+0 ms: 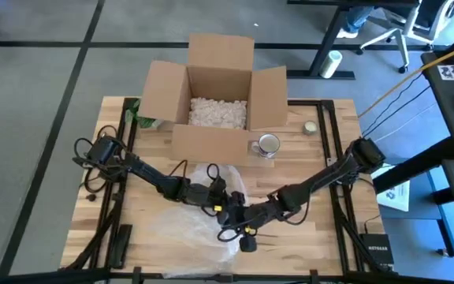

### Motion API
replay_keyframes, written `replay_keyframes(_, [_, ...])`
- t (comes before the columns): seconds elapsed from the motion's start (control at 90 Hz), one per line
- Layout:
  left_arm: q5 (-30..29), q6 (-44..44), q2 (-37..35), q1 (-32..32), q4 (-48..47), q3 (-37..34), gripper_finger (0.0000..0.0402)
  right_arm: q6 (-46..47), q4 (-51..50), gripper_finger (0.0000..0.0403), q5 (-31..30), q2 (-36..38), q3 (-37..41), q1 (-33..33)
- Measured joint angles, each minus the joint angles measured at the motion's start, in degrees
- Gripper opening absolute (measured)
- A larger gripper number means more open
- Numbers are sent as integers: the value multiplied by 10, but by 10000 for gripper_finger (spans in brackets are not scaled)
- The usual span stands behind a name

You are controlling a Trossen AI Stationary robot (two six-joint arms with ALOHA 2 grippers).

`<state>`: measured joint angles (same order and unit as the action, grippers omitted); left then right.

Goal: Wrap mug
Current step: Wrap the green mug with the bubble wrap

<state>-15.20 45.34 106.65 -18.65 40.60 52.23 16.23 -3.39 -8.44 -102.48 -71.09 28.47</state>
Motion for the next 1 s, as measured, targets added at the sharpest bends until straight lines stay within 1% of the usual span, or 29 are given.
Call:
replay_keyframes(0.122, [6,-26,-24,3,-23,-4,0,9,-30,2,7,8,0,1])
replay_keyframes(0.244, [6,-81,-86,10,-57,-11,0,31,-75,1,16,8,0,1])
replay_keyframes(0.333, [1,-114,-141,14,-135,-12,0,44,-85,0,16,8,0,1])
replay_keyframes(0.456, [-39,-116,-212,13,-267,-12,0,45,-91,0,16,9,0,1])
replay_keyframes(0.511, [-55,-105,-240,6,-320,-12,0,45,-91,0,16,11,0,1])
replay_keyframes(0.578, [-57,-79,-261,-7,-380,-12,0,45,-94,0,13,14,0,1])
replay_keyframes(0.678, [-56,-24,-267,-36,-461,-13,0,45,-103,0,4,20,0,1])
replay_keyframes(0.8, [-56,54,-260,-76,-526,-12,0,44,-107,0,-12,35,0,1])
replay_keyframes(0.867, [-56,85,-248,-98,-540,-13,0,45,-116,0,-23,44,0,1])
replay_keyframes(1.0, [-56,122,-235,-135,-516,-13,0,58,-155,0,-44,56,0,0])
